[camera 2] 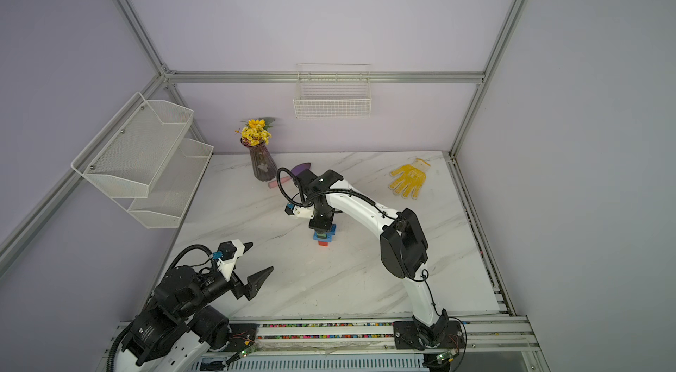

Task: Assemble the letter f with lego
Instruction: Assemble the lego brick with the lego brick.

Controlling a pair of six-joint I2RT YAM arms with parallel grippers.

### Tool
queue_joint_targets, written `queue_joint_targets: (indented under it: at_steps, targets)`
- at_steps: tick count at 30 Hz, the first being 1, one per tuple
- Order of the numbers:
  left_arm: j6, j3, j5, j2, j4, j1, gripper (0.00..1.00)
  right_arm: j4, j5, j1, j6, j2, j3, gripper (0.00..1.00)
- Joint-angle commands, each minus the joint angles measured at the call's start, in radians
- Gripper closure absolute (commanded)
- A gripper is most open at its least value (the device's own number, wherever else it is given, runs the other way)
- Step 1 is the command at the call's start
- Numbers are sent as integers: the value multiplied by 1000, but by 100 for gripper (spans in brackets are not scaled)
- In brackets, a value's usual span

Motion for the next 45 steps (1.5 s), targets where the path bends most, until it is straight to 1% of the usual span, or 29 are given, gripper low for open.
queue_joint_targets:
  at_steps: [1, 6, 10, 21, 26, 28, 30, 32, 34, 38, 42, 43, 44, 45]
  targets:
    - [17, -15, 10, 9, 35, -3, 0, -52, 15, 27, -3, 152, -47, 94]
    - [17, -15, 10, 9, 35, -3, 0, -58, 4, 36, -3, 177, -32, 94]
    - [16, -16, 11, 9, 35, -3, 0, -55, 7, 35, 1, 169, -59, 94]
    - [16, -17, 6, 10, 36, -2, 0, -45, 28, 17, 3, 91, -114, 93]
    - [15, -17, 4, 10, 36, -3, 0, -39, 26, 12, 3, 48, -117, 90]
    - [15, -17, 3, 12, 36, -3, 0, -32, 29, 10, 2, 32, -115, 88]
    - [14, -17, 3, 12, 36, -3, 0, -27, 27, 9, 3, 16, -110, 81]
    - [14, -18, 1, 12, 36, -3, 0, -22, 21, 7, 3, -3, -106, 69]
    - [14, -17, 2, 13, 38, -3, 0, -11, 17, 4, 2, -23, -105, 61]
    - [14, -18, -1, 13, 38, -2, 0, 13, 3, -7, 1, -58, -105, 49]
    - [13, -18, -5, 13, 38, -1, 0, 54, -8, -24, 2, -97, -127, 32]
    - [13, -18, -5, 13, 38, -1, 0, 73, -20, -30, 2, -113, -137, 11]
    - [13, -18, -8, 13, 38, -1, 0, 94, -35, -34, 1, -131, -152, 3]
    - [13, -18, -9, 13, 38, -1, 0, 111, -49, -41, 0, -148, -168, 3]
